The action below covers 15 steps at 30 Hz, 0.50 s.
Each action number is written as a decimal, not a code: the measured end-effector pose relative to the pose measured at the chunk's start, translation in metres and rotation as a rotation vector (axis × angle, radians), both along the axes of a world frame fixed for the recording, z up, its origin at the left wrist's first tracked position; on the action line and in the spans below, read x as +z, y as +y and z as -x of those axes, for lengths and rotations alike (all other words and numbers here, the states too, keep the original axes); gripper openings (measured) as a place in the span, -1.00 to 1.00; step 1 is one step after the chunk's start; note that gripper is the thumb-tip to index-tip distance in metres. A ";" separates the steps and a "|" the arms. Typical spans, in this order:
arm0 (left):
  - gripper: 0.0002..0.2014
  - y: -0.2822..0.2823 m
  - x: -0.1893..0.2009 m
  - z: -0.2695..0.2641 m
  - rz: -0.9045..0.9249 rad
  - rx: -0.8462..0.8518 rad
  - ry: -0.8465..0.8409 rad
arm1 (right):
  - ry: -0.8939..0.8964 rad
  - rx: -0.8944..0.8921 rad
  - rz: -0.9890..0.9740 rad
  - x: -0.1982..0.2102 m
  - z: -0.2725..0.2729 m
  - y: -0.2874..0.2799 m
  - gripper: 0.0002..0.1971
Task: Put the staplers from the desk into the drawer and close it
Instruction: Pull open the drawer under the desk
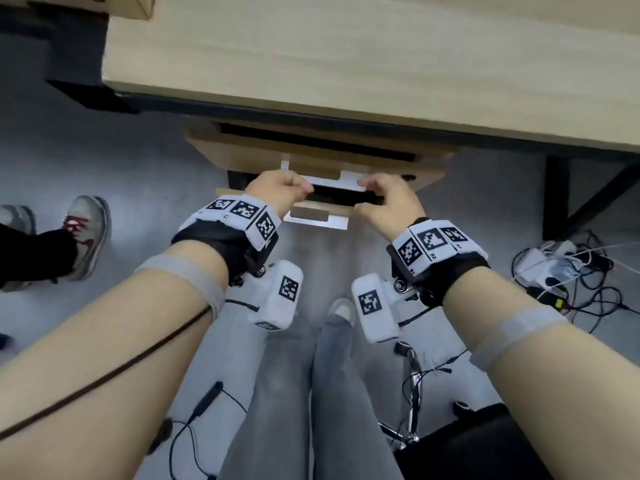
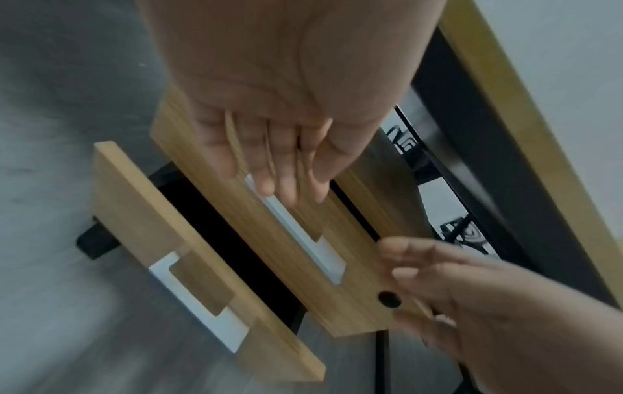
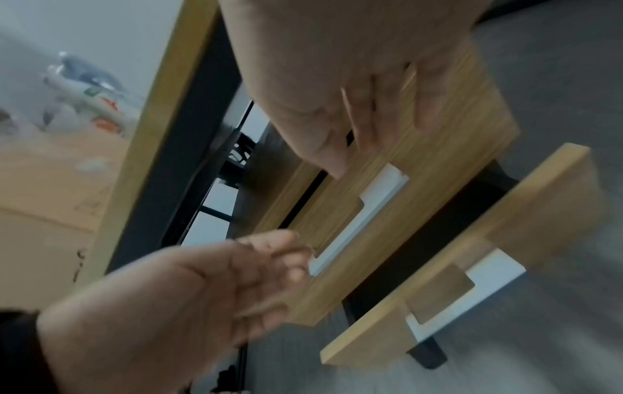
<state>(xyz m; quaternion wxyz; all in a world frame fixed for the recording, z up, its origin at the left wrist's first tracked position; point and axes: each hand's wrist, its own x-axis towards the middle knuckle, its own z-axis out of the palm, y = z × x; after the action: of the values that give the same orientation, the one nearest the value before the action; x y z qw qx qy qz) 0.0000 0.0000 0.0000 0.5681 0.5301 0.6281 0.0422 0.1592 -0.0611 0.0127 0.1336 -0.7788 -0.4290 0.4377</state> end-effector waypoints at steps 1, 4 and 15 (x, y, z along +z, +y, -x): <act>-0.78 0.001 0.001 -0.001 -0.076 0.023 0.011 | -0.054 0.024 -0.045 -0.001 -0.001 0.003 -0.54; -0.60 0.014 0.002 -0.006 -0.227 0.067 0.094 | -0.230 0.104 -0.080 -0.006 -0.001 0.018 -0.41; -0.52 0.046 0.011 -0.014 -0.236 -0.415 0.505 | -0.261 0.115 -0.041 -0.012 -0.005 0.045 -0.52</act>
<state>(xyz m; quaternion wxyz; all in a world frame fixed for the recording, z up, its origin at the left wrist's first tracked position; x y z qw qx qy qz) 0.0139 0.0464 0.0109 0.3260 0.7022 0.6185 -0.1344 0.1638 -0.0165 0.0002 0.0671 -0.8003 -0.4956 0.3307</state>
